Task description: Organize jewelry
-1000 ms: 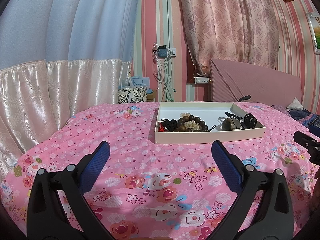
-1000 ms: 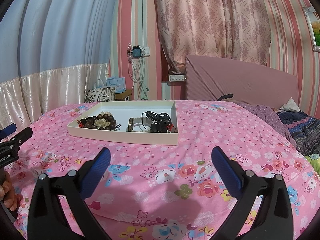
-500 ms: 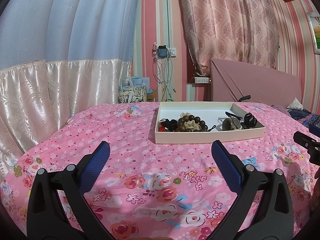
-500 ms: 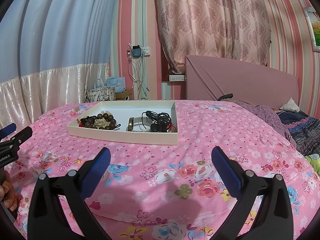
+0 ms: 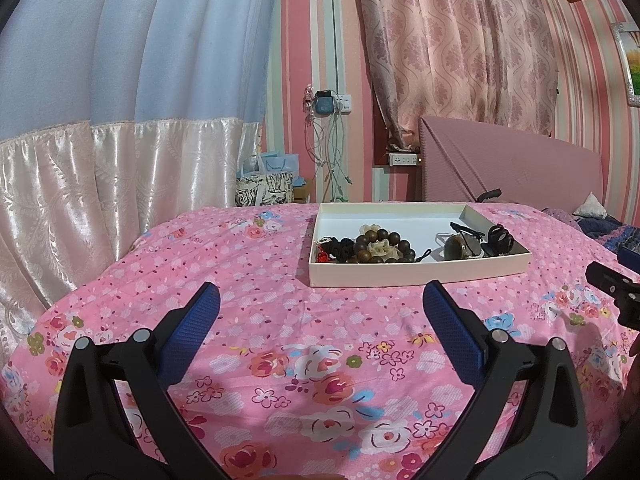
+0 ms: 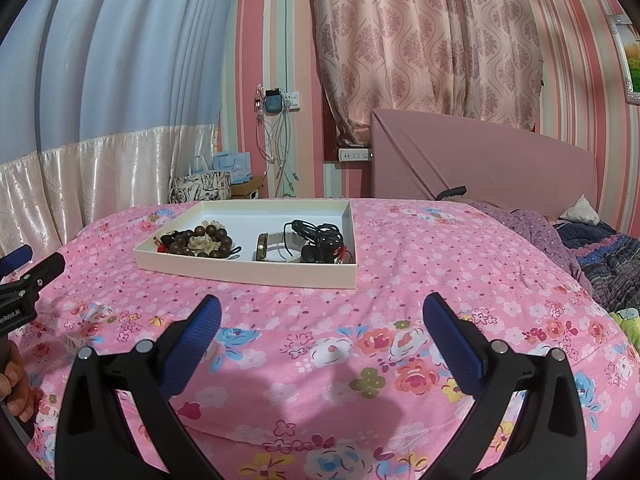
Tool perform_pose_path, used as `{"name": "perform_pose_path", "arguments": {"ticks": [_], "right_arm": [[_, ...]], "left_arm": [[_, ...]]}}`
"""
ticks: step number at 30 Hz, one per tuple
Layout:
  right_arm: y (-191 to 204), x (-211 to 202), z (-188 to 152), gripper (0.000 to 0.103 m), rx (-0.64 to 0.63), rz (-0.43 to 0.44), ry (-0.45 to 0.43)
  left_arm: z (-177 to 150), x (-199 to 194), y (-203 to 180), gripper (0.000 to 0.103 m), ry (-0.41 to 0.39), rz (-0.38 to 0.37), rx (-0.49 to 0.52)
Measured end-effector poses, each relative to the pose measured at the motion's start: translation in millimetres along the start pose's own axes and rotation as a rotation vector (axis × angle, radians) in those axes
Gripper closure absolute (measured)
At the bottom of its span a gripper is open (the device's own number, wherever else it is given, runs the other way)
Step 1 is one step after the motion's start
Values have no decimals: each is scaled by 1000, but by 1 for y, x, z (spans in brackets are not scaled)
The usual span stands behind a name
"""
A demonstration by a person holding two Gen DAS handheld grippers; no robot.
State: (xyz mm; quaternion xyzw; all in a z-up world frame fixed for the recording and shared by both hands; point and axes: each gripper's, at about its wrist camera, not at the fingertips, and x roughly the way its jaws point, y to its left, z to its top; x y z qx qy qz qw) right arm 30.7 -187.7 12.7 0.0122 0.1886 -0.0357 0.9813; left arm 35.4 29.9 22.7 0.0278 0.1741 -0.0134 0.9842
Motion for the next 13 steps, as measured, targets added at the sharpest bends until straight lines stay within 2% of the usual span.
{"name": "perform_pose_path", "arguments": {"ticks": [13], "right_arm": [[0, -1, -1, 2, -3, -2, -1]], "left_arm": [[0, -1, 2, 3, -3, 0, -8]]}}
